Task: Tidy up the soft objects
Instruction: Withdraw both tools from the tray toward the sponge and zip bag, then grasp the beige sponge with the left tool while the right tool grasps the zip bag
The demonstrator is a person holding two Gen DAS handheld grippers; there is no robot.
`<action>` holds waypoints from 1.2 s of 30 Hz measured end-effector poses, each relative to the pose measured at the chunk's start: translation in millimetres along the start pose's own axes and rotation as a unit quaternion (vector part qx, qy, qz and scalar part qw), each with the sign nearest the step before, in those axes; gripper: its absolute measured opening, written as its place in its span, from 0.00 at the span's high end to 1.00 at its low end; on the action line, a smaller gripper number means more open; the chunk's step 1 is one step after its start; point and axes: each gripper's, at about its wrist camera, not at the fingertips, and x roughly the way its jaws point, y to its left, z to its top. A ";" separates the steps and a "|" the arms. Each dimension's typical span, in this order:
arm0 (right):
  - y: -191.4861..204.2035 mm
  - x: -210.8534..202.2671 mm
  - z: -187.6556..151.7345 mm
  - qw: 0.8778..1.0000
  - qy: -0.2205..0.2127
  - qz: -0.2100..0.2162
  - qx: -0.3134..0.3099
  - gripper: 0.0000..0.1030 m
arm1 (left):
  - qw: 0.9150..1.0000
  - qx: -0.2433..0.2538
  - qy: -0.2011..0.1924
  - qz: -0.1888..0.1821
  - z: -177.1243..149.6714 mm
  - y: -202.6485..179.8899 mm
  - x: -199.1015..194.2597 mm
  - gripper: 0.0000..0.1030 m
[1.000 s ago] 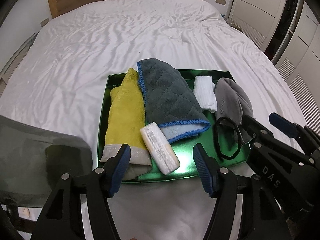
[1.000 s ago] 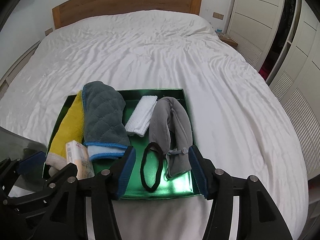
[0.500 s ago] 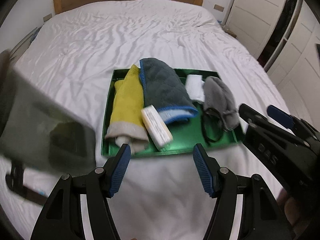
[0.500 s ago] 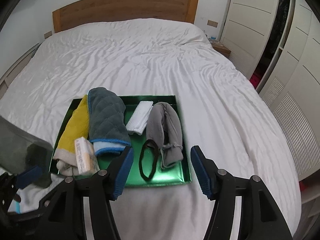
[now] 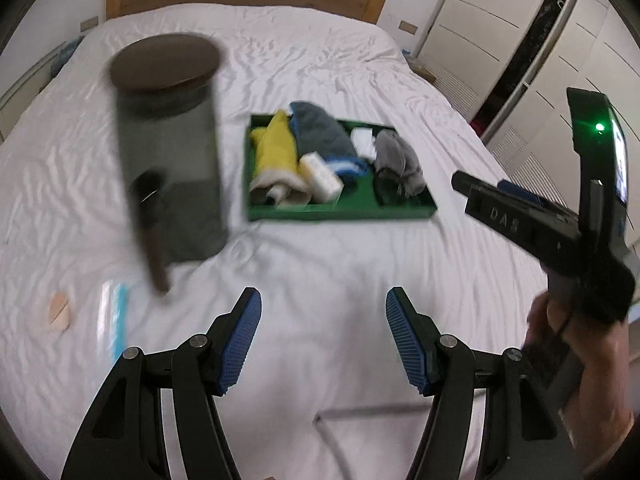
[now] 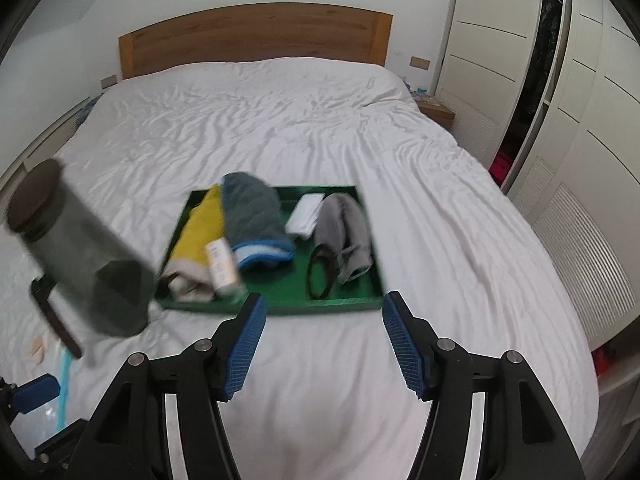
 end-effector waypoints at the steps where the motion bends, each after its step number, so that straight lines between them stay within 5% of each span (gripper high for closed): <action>1: 7.0 -8.9 -6.5 1.000 0.002 0.006 0.000 0.41 | 1.000 0.006 0.001 0.003 -7.6 9.4 -9.8 0.43; 9: 80.6 -65.4 -56.6 0.998 0.029 0.054 -0.002 0.39 | 0.997 0.014 0.028 0.077 -61.3 123.3 -77.3 0.43; 14: 155.5 -72.2 -90.5 0.992 0.070 0.108 -0.014 0.38 | 0.992 0.005 0.038 0.124 -78.5 201.1 -83.2 0.40; 22: 253.3 -43.5 -117.7 0.977 0.127 0.173 -0.004 0.38 | 0.991 -0.021 0.051 0.120 -69.2 280.6 -34.4 0.39; 36: 309.0 28.2 -132.1 0.974 0.172 0.150 -0.011 0.38 | 0.989 0.019 0.116 0.086 -54.3 317.6 62.1 0.36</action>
